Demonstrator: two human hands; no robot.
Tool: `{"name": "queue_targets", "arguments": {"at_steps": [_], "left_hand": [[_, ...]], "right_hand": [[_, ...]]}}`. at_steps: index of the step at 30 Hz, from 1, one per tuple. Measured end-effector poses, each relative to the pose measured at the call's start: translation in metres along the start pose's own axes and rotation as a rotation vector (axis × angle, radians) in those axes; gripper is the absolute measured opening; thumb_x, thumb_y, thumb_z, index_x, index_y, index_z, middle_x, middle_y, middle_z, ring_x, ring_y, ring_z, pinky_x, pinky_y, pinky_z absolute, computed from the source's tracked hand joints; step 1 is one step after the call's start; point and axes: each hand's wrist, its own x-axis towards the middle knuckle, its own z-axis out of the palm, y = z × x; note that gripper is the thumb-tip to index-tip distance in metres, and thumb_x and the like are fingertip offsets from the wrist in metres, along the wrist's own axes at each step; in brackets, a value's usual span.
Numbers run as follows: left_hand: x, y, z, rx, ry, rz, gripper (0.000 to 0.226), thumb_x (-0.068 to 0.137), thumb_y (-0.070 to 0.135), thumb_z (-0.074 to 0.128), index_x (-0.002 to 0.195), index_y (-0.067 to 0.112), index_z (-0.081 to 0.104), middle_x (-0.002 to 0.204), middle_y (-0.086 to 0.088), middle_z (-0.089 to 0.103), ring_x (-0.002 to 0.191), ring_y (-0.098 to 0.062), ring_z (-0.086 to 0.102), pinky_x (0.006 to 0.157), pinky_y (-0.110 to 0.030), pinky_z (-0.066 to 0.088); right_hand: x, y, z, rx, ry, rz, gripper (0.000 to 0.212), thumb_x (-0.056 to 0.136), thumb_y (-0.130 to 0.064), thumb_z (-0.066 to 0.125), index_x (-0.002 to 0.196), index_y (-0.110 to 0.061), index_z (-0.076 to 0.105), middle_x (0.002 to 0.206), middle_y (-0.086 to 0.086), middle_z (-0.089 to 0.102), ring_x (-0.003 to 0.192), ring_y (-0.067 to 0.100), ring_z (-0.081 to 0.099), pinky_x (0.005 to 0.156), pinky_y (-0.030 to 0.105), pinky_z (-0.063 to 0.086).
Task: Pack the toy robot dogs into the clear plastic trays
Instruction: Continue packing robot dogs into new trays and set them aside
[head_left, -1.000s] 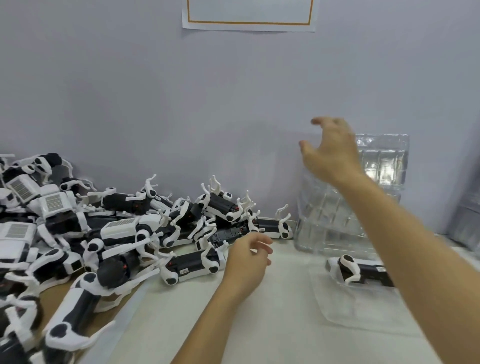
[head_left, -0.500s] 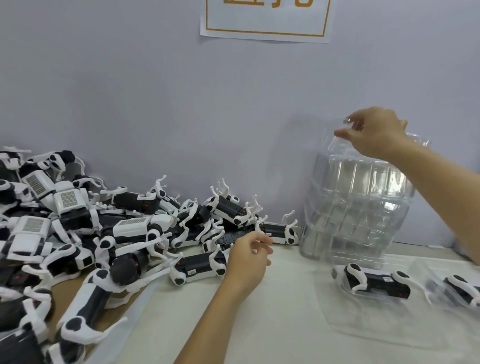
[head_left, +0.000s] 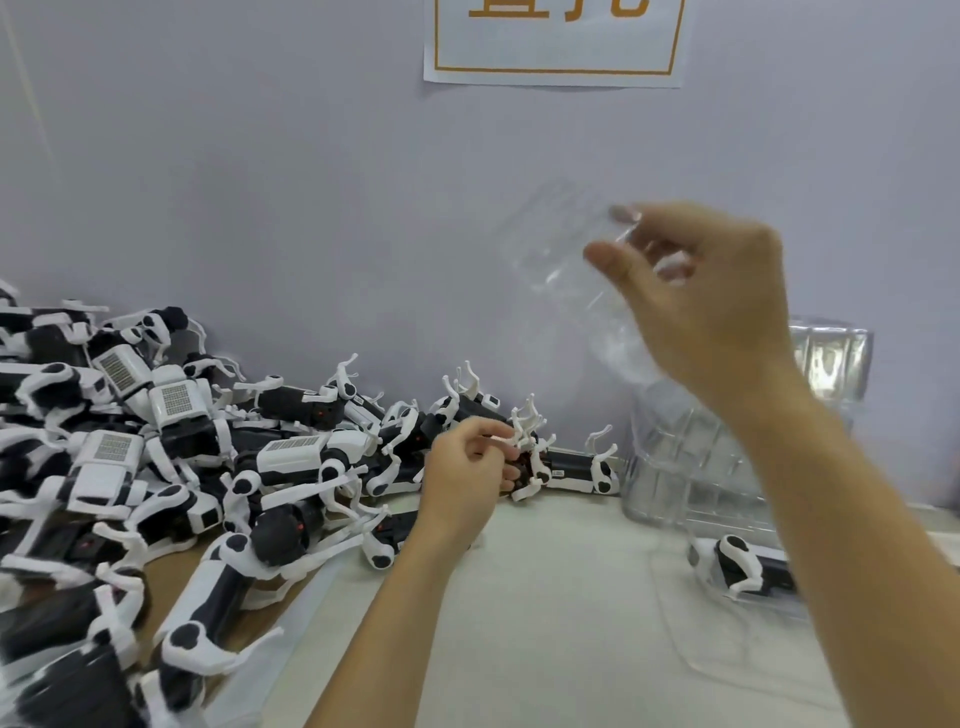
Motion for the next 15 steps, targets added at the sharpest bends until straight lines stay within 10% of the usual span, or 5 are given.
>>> {"name": "queue_targets", "arguments": {"at_steps": [8,15], "left_hand": [[0.010,0.024,-0.031,-0.241,0.086,-0.262,0.028,0.101,0.024,0.042,0.097,0.006,0.063,0.088,-0.015,0.069,0.059,-0.024,0.068,0.053,-0.034,0.058],[0.004,0.040,-0.043,-0.471,0.020,-0.380,0.029,0.103,0.022,0.042,0.113,0.003,0.060,0.085,-0.017,0.073,0.070,-0.029,0.071,0.061,-0.043,0.062]], "right_hand": [[-0.063,0.003,0.015,0.214,-0.507,0.345,0.033,0.063,-0.054,0.072,0.094,-0.043,0.070,0.090,-0.007,0.075,0.089,0.007,0.069,0.084,0.020,0.054],[-0.064,0.004,-0.004,0.248,-0.752,0.428,0.030,0.070,-0.029,0.088,0.097,-0.033,0.074,0.081,-0.006,0.074,0.081,0.012,0.070,0.090,0.042,0.056]]}}
